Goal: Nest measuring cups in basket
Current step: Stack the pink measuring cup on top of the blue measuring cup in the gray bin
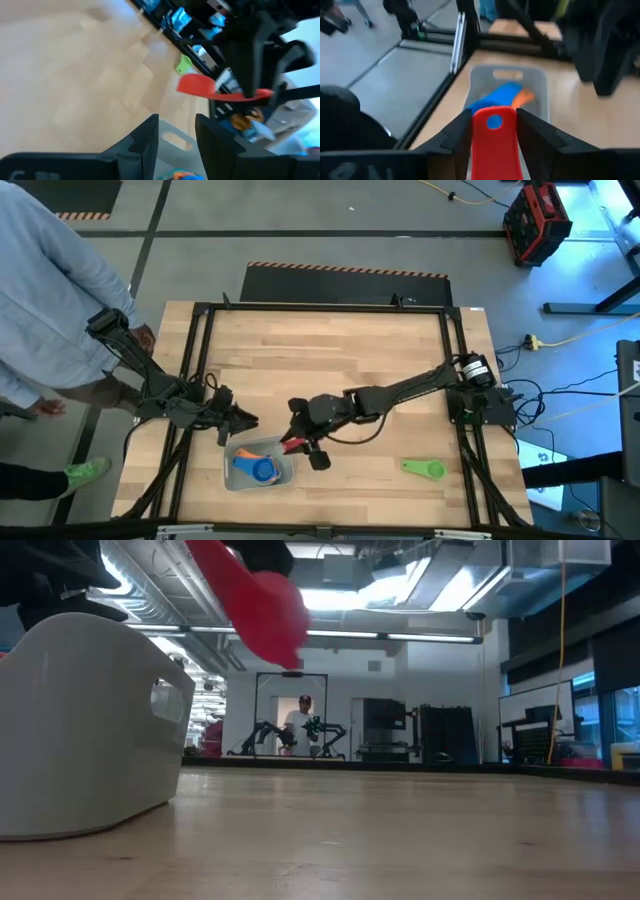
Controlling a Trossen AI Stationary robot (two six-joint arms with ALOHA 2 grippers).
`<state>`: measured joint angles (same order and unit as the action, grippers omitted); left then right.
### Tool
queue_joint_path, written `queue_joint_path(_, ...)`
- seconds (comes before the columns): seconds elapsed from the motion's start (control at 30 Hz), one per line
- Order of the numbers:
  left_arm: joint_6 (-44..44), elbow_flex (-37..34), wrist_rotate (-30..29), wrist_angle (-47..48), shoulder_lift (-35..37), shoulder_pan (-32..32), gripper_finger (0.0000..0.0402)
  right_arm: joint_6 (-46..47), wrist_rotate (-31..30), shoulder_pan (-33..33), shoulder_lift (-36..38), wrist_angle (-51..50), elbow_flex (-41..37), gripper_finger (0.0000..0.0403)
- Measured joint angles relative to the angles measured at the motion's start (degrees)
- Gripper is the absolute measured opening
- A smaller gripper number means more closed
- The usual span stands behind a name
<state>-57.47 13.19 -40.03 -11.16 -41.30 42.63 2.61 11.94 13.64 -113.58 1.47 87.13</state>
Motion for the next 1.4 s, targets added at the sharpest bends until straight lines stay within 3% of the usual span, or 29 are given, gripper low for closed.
queue_joint_path(0.17, 7.03, 0.00, -3.24, -0.03, 0.00, 0.00, 0.0122, -0.11, 0.31, -0.89, 0.02, 5.78, 0.00, 0.0143)
queue_joint_path(0.43, 15.02, 0.00, -3.41, -0.44, 0.04, 0.00, 0.0122, -0.30, 0.32, -1.36, 0.04, 12.48, 0.00, 0.0147)
queue_joint_path(0.8, 36.99, 0.00, -3.21, -14.65, 0.04, -0.01, 0.0122, -0.13, 0.22, -1.44, 0.08, 23.02, 0.00, 0.0147)
queue_joint_path(1.1, 51.44, 0.00, 1.85, -22.75, -2.94, -0.67, 0.0122, -0.29, 0.18, -1.84, 0.09, 32.48, 0.00, 0.0145)
queue_joint_path(1.3, 58.45, 0.00, 4.31, -33.55, -9.10, -3.21, 0.0122, -0.31, 0.18, -2.24, 0.09, 33.71, 0.00, 0.0147)
queue_joint_path(1.4, 59.51, 0.01, 8.33, -36.73, -10.14, -3.78, 0.0122, -0.33, 0.15, -2.24, 0.09, 33.73, 0.00, 0.0144)
